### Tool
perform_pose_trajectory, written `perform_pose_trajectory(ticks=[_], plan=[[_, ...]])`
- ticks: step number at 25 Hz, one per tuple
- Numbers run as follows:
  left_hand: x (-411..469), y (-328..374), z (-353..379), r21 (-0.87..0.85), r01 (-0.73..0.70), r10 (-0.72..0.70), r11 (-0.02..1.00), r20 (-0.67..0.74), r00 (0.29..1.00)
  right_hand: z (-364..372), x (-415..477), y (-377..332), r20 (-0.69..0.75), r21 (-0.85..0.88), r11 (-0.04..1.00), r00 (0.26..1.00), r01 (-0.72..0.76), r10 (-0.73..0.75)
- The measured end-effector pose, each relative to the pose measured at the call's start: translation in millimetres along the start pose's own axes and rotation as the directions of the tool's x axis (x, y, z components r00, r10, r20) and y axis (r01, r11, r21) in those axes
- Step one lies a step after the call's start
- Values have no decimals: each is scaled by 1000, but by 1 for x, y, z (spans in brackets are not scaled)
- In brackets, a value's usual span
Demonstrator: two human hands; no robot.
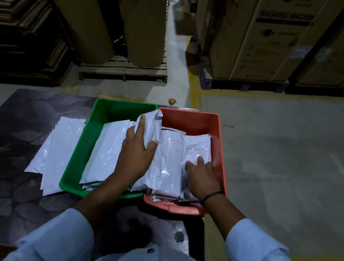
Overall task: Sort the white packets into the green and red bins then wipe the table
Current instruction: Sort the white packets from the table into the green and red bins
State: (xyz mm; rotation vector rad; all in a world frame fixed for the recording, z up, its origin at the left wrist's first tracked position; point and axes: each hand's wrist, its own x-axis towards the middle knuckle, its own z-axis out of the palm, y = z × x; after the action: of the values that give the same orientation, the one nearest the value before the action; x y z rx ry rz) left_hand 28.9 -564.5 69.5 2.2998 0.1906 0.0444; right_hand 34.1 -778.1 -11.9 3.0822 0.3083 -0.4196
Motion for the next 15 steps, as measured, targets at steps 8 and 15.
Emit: perform_pose_trajectory(ticks=[8, 15], plan=[[-3, 24, 27, 63, -46, 44, 997, 38, 998, -39, -9, 28, -389, 90, 995, 919, -31, 64], [3, 31, 91, 361, -85, 58, 929, 84, 995, -18, -12, 50, -333, 179, 983, 938, -34, 93]])
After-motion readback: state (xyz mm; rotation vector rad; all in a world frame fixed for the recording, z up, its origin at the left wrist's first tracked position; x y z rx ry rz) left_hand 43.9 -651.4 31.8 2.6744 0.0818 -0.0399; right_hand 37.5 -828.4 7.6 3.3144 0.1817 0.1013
